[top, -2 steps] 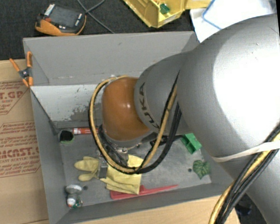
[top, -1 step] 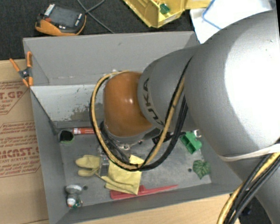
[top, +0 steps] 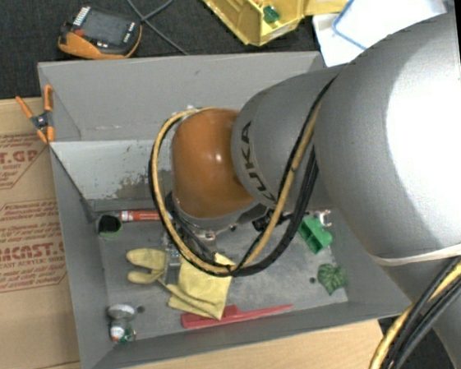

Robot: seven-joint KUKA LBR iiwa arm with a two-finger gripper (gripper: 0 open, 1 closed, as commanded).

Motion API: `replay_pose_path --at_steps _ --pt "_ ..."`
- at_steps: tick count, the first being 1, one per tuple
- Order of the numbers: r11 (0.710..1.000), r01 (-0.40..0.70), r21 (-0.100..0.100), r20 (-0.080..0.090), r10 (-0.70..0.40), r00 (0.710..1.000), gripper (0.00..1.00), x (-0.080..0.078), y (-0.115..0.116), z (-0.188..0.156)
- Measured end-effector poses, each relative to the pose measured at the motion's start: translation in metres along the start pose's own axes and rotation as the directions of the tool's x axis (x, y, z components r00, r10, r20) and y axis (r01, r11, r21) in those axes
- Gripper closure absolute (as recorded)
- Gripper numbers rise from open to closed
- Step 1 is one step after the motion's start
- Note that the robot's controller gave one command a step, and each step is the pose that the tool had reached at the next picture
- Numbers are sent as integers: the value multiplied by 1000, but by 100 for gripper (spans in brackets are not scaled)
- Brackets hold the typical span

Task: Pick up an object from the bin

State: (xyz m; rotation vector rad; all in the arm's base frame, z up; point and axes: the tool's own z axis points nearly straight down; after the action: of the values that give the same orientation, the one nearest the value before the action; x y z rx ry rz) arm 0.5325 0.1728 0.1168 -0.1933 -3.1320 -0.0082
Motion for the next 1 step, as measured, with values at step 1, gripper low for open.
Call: replay_pose_path --at_steps 1 --pt "1000 0 0 0 0 1000 100 0 0 -7"
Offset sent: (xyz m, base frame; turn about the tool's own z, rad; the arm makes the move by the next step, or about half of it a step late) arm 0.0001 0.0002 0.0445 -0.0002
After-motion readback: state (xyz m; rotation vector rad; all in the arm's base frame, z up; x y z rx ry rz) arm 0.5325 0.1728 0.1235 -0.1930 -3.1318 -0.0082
